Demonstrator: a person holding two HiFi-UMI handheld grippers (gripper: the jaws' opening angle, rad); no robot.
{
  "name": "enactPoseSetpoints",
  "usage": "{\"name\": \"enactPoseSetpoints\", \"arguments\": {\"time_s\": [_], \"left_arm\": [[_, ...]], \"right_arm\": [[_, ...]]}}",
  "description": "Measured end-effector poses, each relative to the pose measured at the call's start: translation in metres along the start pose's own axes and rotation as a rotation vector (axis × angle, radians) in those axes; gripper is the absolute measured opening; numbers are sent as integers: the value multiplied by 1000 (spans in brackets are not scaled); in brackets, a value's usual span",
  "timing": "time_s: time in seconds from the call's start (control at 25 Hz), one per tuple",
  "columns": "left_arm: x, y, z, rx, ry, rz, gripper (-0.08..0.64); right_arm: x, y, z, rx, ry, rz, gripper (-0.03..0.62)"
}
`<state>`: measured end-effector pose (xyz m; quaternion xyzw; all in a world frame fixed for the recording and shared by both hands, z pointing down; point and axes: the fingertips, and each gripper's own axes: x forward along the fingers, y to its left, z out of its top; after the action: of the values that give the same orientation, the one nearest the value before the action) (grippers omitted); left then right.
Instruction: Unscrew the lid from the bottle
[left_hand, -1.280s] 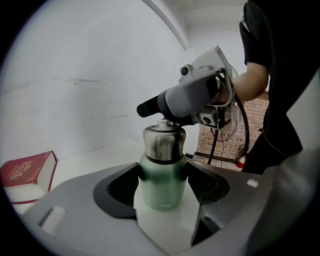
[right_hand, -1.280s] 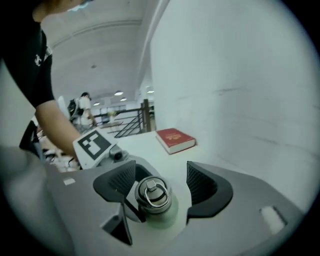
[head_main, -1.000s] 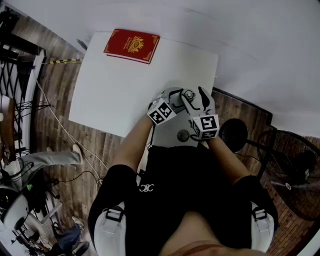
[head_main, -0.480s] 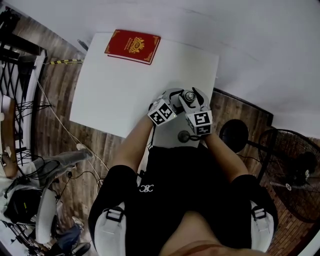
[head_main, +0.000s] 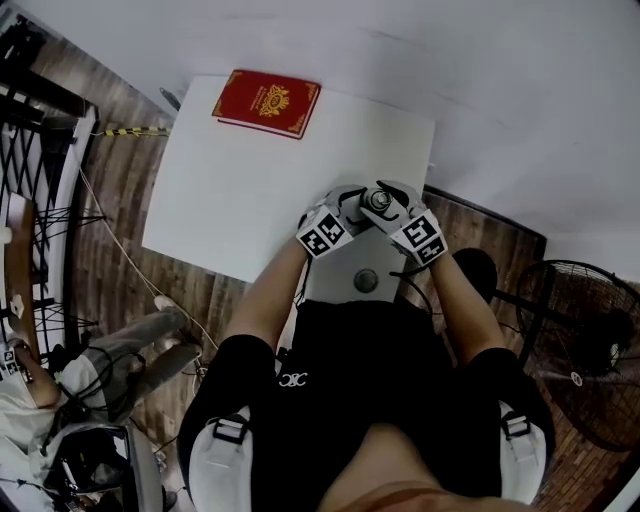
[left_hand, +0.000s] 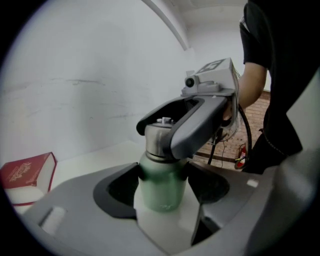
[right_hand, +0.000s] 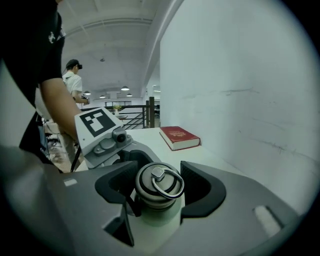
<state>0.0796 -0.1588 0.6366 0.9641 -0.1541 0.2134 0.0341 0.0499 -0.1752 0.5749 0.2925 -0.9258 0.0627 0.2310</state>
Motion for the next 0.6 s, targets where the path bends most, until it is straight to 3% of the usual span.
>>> {"name": "enactPoseSetpoints", "arguments": {"time_s": [0.28,0.4,0.6], "left_arm": [[0,1,-5,-3,11,0,360],[0,2,-5,-9,9,6,360],[1,4,-2,-69,14,61,362]], "right_arm": [[-2,15,17,-276,32,281,268],[-8,5,43,-292,-3,290,268],[-21,-5,70,-223,-100,207,268]]}}
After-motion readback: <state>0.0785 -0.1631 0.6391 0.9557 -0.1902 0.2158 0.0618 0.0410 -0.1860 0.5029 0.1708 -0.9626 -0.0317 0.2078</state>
